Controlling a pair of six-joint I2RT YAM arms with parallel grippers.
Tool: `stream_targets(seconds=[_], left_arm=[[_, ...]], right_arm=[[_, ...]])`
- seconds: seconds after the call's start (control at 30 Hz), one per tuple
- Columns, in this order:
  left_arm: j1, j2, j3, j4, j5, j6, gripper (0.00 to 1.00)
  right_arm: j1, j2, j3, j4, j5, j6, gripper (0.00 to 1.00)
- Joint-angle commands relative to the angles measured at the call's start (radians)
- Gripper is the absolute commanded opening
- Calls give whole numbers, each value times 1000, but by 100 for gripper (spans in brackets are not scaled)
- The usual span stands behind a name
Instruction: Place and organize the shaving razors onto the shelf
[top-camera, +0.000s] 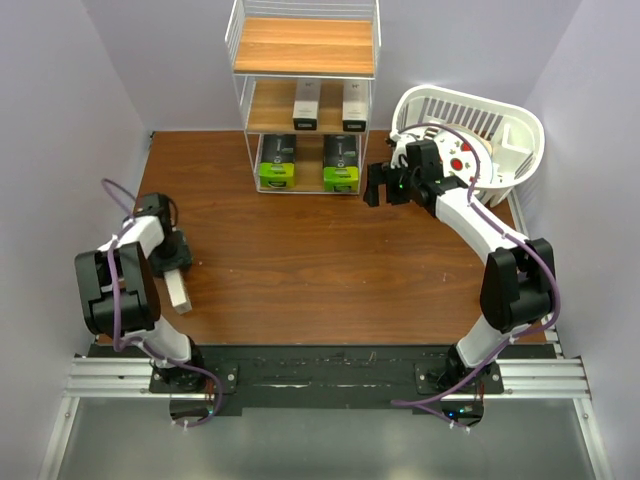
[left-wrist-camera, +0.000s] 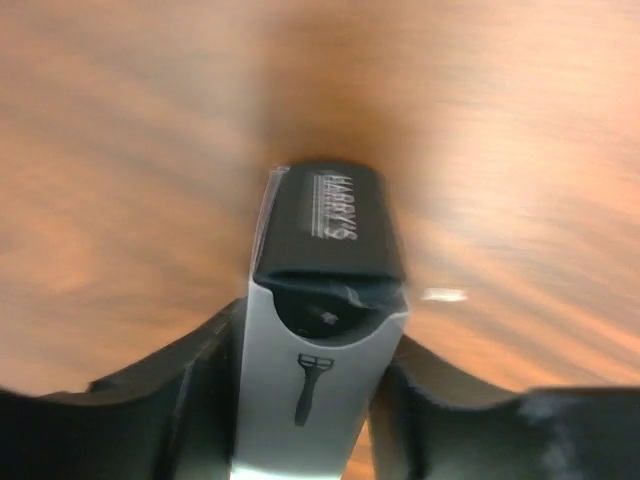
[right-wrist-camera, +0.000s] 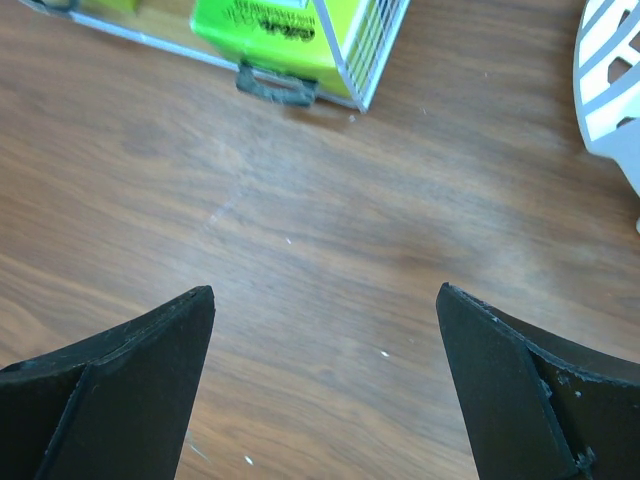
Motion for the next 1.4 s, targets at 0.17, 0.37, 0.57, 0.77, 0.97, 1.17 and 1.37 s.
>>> stream_targets(seconds=[0.17, 0.37, 0.57, 0.77, 0.97, 1.17, 1.37], left_arm=[[-214, 169, 193, 124, 74, -84, 38], [-329, 256, 348, 113, 74, -125, 63], [-395, 138, 325, 107, 60, -159, 79], [-380, -98, 226, 65, 16, -113, 85], [-275, -302, 69, 116, 86, -73, 65], [-179, -295, 0, 223, 186, 24, 0], [-188, -168, -18, 248, 218, 10, 0]], right_arm=[[1, -88, -11, -113, 24, -201, 98], [-1, -90, -4, -112, 24, -247, 97], [-1, -131, -38, -38, -32, -241, 97], [96, -111, -24, -55, -104, -178, 95], [237, -87, -63, 81, -95, -100, 95], [271, -73, -43, 63, -95, -89, 96], [271, -105, -67, 52, -75, -103, 96]])
